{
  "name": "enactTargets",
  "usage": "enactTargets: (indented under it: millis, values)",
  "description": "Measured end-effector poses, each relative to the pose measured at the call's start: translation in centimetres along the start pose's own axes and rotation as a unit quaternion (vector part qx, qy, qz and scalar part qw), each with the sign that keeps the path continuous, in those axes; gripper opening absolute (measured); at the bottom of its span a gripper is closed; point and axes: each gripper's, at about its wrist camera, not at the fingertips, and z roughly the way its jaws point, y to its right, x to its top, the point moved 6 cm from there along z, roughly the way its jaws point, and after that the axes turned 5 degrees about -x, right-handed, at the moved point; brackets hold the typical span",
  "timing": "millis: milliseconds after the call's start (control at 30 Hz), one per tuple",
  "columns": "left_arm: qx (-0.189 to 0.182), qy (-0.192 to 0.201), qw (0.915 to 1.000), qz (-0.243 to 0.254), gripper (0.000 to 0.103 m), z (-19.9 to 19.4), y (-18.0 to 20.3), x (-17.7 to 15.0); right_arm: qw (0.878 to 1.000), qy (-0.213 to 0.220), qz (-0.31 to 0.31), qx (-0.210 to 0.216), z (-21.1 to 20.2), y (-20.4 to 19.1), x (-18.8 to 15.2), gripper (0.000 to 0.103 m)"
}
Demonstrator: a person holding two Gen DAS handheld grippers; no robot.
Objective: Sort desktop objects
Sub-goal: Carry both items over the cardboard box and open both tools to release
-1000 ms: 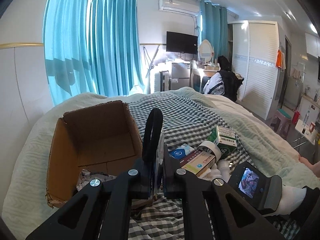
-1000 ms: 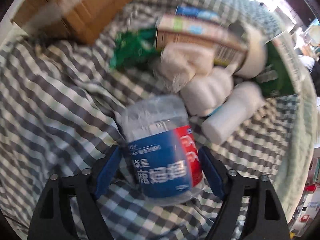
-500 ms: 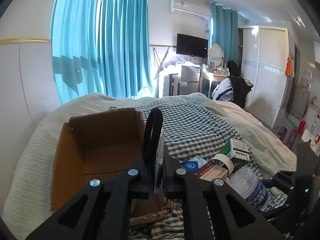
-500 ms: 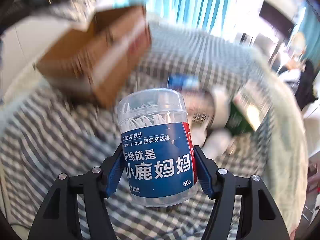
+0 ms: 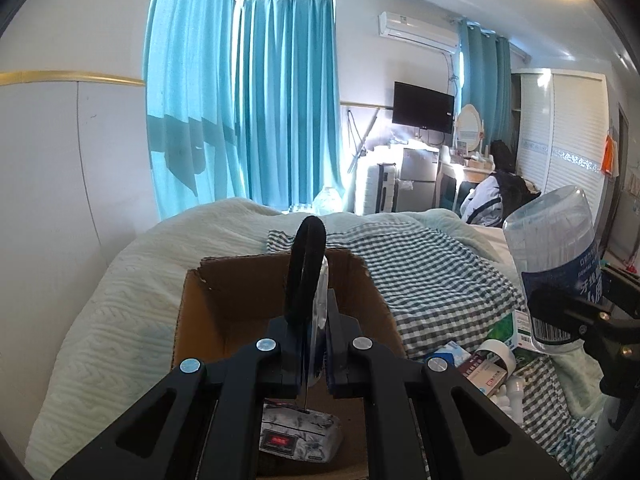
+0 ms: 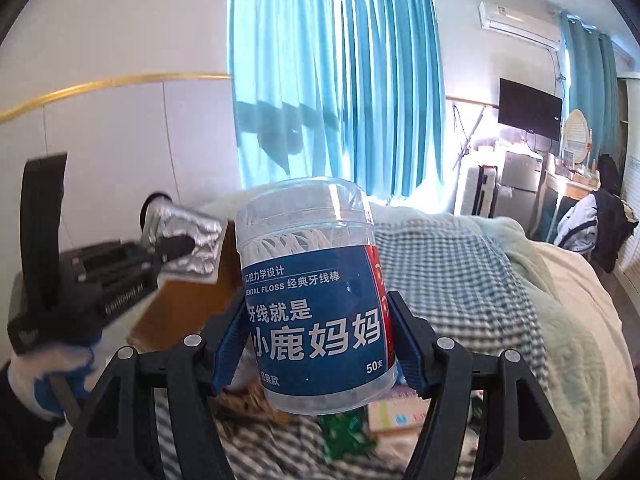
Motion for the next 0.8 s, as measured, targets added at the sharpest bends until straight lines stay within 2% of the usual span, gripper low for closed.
enactTargets:
  millis: [233,367,467,567,700,800]
  values:
    - [0.018,-0.016,0.9986,-0.046,0.007,2.1,-5.3,-0.9,0.999,-0.006,0.013,0.042,4.8,-4.1,1.5,0.065]
    - [0.025,-0.032,0.9984,-0.039,0.008,3.9,-6.5,-2.1,0.998,-0.028,0.013,0.059,8.3,-5.8,0.9,0.065]
    - [0.017,-0.053,0.9976,-0.041,0.008,5.5,-6.7,-3.2,0.997,-0.043,0.013,0.065,10.3,-6.6,-0.2,0.065]
    - [0.01,-0.075,0.9959,-0.05,0.013,6.9,-6.9,-3.9,0.996,-0.048,0.021,0.075,11.7,-6.7,-1.0,0.066]
    - [0.007,-0.087,0.9948,-0.054,0.031,7.5,-6.7,-4.5,0.997,-0.038,0.025,0.068,11.8,-6.3,-1.2,0.067]
    - [0.01,-0.088,0.9948,-0.051,0.032,7.3,-6.4,-4.4,0.997,-0.031,0.036,0.065,11.4,-5.5,-0.9,0.07]
